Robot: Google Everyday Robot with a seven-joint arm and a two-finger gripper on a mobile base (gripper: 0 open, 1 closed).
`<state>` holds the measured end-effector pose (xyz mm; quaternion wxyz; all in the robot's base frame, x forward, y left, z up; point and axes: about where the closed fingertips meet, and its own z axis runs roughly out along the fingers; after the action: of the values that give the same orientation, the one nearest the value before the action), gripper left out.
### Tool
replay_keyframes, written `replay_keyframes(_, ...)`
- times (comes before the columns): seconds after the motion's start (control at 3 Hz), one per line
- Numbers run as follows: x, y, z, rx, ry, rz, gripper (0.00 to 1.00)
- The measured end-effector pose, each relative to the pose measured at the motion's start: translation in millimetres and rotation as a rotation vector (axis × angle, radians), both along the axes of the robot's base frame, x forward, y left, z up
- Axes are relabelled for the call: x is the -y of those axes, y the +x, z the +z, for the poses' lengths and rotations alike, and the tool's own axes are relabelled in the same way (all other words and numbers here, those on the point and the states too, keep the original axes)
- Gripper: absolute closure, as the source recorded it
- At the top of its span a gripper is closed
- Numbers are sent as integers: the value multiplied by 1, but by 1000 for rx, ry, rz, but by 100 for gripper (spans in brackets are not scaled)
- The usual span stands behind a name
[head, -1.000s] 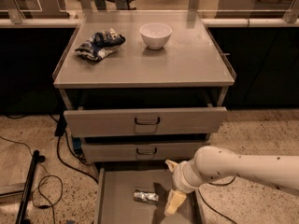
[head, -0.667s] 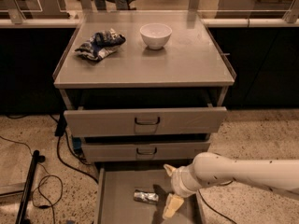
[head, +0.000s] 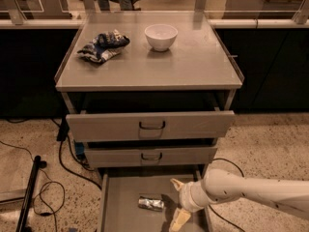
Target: Pick redbull can from bottom drawer and place on counter
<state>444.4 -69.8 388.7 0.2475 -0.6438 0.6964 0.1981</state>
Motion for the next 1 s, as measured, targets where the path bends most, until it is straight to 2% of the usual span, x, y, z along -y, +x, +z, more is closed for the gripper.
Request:
replay_keyframes(0.33, 9, 4, -34, -11, 37, -25, 0)
replay_keyframes(0.67, 10, 22, -96, -69, 79, -76, 0)
replay_keyframes(1.0, 10, 22, -96, -69, 79, -76, 0)
